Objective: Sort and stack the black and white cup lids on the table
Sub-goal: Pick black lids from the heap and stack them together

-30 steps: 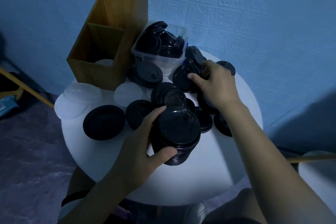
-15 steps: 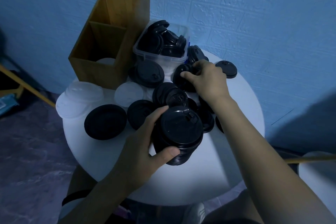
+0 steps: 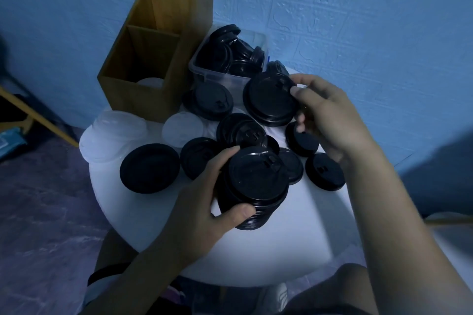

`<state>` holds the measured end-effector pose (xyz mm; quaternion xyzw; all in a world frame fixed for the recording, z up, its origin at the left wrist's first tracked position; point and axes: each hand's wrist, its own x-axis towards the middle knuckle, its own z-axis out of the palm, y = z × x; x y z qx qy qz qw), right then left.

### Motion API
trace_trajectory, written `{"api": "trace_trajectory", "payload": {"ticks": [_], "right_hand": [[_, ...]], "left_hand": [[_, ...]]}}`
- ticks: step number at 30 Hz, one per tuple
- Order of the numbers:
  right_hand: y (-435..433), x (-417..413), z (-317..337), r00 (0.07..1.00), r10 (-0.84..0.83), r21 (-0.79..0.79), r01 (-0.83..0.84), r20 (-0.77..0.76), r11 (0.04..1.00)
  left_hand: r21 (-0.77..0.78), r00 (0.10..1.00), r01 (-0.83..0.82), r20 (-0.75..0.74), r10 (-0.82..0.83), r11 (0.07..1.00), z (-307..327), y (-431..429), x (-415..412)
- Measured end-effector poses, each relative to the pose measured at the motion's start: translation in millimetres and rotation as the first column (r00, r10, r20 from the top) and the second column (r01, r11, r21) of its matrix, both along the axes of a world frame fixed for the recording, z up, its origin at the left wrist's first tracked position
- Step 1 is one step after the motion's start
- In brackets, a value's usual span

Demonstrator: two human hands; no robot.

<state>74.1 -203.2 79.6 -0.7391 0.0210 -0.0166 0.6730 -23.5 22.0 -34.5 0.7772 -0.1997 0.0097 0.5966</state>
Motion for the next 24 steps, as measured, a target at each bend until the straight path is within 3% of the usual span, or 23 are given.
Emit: {"api": "trace_trajectory", "payload": {"ticks": [2,5,7,12,16,24], "right_hand": [[0,-25,6,0.986,0.152,0.100,-0.146,-0.063,0.984],[4,-58,1,0.954,0.271,-0.035,-0.277,-0.131,0.960],[9,-72,-4,0.955,0.267,-0.138,-0.284,-0.129,0.949],[13,-88,-8,0.953,0.296,-0.214,-0.303,-0.065,0.929],[10,-93,-14,0.953,0.302,-0.420,-0.281,-0.017,0.863],[12,-98,-10,0.893,0.449,-0.527,-0.391,-0.018,0.755]], "left_hand": [[0.001,1.000,-0.003,0.002,0.003,1.000,1,1,0],[0.011,1.000,-0.017,0.009,0.017,1.000,2,-1,-1],[0.007,0.999,-0.022,0.024,0.022,1.000,3,-2,-1],[0.004,0.999,-0.013,0.044,0.012,1.000,4,-2,-1],[-0.003,1.000,-0.025,0.003,0.025,1.000,0,-1,0],[-0.005,1.000,-0.018,-0.025,0.018,1.000,2,-1,0]]}}
